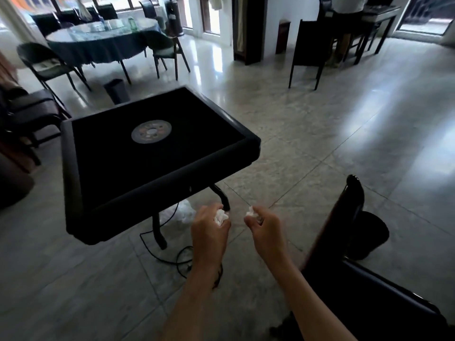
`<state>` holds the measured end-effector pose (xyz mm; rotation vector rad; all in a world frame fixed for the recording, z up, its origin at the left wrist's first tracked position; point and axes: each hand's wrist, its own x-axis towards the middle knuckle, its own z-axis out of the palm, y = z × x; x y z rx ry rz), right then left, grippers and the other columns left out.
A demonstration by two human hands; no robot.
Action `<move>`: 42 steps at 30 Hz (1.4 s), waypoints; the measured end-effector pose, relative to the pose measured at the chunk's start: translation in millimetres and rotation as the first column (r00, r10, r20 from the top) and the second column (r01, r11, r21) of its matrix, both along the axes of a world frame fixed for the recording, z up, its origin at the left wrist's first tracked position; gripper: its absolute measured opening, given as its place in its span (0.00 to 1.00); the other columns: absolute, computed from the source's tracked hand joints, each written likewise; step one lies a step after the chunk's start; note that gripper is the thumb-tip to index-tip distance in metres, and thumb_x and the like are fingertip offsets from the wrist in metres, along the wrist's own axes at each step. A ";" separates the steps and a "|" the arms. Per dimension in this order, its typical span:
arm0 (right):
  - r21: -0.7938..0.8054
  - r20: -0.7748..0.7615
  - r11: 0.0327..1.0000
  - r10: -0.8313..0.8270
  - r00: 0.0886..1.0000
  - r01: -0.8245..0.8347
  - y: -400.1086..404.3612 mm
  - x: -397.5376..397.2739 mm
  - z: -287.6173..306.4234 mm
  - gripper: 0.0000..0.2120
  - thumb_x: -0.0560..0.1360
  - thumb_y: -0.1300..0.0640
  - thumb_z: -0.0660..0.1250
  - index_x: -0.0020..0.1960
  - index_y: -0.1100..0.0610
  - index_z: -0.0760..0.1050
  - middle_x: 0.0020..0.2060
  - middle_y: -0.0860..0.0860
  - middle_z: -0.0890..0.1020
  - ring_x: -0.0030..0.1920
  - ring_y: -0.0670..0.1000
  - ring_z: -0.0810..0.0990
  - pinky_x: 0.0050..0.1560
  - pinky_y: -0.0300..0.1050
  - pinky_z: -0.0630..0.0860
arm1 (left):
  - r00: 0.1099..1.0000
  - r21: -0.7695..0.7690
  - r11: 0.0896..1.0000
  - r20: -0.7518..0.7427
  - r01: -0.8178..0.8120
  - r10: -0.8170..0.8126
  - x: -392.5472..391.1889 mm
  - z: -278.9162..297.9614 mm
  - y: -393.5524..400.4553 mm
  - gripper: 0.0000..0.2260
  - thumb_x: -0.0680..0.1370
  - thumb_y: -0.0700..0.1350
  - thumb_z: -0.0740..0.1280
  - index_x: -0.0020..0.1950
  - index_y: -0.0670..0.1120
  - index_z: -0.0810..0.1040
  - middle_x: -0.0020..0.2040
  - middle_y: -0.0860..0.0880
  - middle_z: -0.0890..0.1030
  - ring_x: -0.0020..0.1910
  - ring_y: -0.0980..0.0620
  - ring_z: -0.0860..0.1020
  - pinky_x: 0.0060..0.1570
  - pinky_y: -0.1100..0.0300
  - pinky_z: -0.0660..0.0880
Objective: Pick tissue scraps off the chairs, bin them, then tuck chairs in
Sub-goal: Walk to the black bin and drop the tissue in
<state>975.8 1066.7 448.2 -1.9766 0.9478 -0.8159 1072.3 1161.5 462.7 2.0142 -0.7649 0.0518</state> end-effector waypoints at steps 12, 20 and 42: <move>0.048 -0.018 0.997 -0.064 0.998 0.065 -15.5 108.2 -13.0 0.11 0.73 0.55 0.74 0.52 0.59 0.81 0.40 0.48 0.85 0.38 0.40 0.80 0.40 0.34 0.77 | 1.000 0.072 0.997 0.006 0.029 -0.030 111.5 -14.4 -26.1 0.08 0.70 0.39 0.74 0.48 0.48 0.81 0.38 0.60 0.71 0.36 0.64 0.72 0.35 0.75 0.65; 0.118 0.010 0.981 -0.155 0.988 0.152 -116.8 180.1 -31.6 0.10 0.74 0.57 0.72 0.49 0.64 0.80 0.43 0.56 0.85 0.44 0.50 0.83 0.42 0.43 0.78 | 0.986 0.122 0.979 -0.003 0.165 -0.165 185.0 -30.4 -138.3 0.08 0.72 0.39 0.73 0.50 0.47 0.81 0.43 0.51 0.77 0.37 0.60 0.74 0.36 0.74 0.68; 0.099 -0.187 0.788 -0.585 0.789 0.607 -424.0 191.7 -50.5 0.13 0.77 0.57 0.68 0.59 0.62 0.81 0.50 0.56 0.85 0.49 0.52 0.84 0.46 0.35 0.73 | 0.804 0.175 0.786 -0.098 0.594 -0.586 219.4 -66.4 -505.3 0.11 0.69 0.36 0.75 0.51 0.42 0.83 0.44 0.44 0.83 0.42 0.48 0.80 0.44 0.61 0.72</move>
